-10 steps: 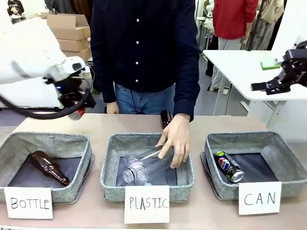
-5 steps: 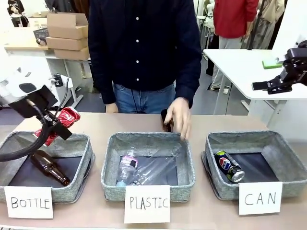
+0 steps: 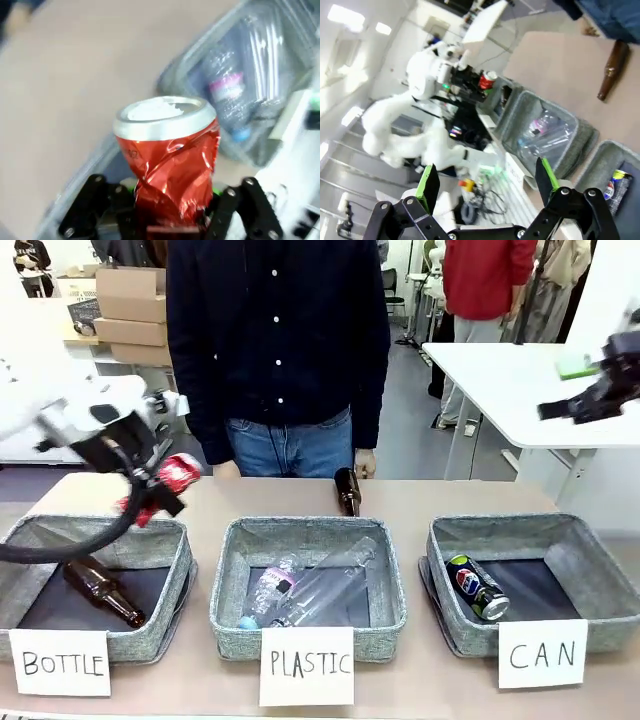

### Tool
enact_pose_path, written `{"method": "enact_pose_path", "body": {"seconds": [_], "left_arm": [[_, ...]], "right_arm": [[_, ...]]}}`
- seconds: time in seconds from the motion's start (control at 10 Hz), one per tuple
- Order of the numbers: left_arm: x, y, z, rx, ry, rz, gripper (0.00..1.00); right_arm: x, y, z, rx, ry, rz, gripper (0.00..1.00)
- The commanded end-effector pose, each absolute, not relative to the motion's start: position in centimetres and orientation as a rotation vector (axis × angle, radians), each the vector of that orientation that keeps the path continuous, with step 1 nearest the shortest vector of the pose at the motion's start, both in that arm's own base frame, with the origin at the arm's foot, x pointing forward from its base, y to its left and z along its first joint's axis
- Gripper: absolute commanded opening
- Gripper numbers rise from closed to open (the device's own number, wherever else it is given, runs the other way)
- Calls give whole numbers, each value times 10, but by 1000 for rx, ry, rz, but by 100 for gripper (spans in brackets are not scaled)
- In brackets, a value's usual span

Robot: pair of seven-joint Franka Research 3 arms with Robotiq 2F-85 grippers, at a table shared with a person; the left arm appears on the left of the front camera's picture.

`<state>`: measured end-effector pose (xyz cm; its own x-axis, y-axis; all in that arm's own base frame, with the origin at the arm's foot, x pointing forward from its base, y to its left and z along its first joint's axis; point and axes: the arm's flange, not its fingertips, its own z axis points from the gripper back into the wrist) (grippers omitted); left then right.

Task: Sort the can waste into the basket.
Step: Pick up the can waste from the table and place it in the right Fabric basket.

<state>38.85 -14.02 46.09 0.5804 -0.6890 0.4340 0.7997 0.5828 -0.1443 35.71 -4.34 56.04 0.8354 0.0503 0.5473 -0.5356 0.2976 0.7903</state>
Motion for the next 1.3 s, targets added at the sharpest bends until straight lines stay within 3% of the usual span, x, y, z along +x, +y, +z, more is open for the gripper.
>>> {"method": "enact_pose_path", "body": {"seconds": [0.0,0.2,0.4,0.6,0.7,1.0,1.2], "left_arm": [[411,-217,484,-584,-566,-1287,1],[398,-328,513,-558,-568,-1569,1],[365,-450,516,-569,-552,-1805,1],[329,-550,493,-553,-404,-2013,1],[311,-585,480,-512,-390,-2074,1],[310,-641,445,-352,-567,-2003,1],[338,-650,432,-314,-511,-1942,1]], "right_arm": [[320,-97,622,975,-573,526,100],[255,-176,639,790,-563,515,100],[188,-228,620,695,-470,450,100],[182,-233,582,688,-445,294,100],[169,-241,620,691,-478,388,100],[169,-241,620,691,-478,388,100],[169,-241,620,691,-478,388,100]]}}
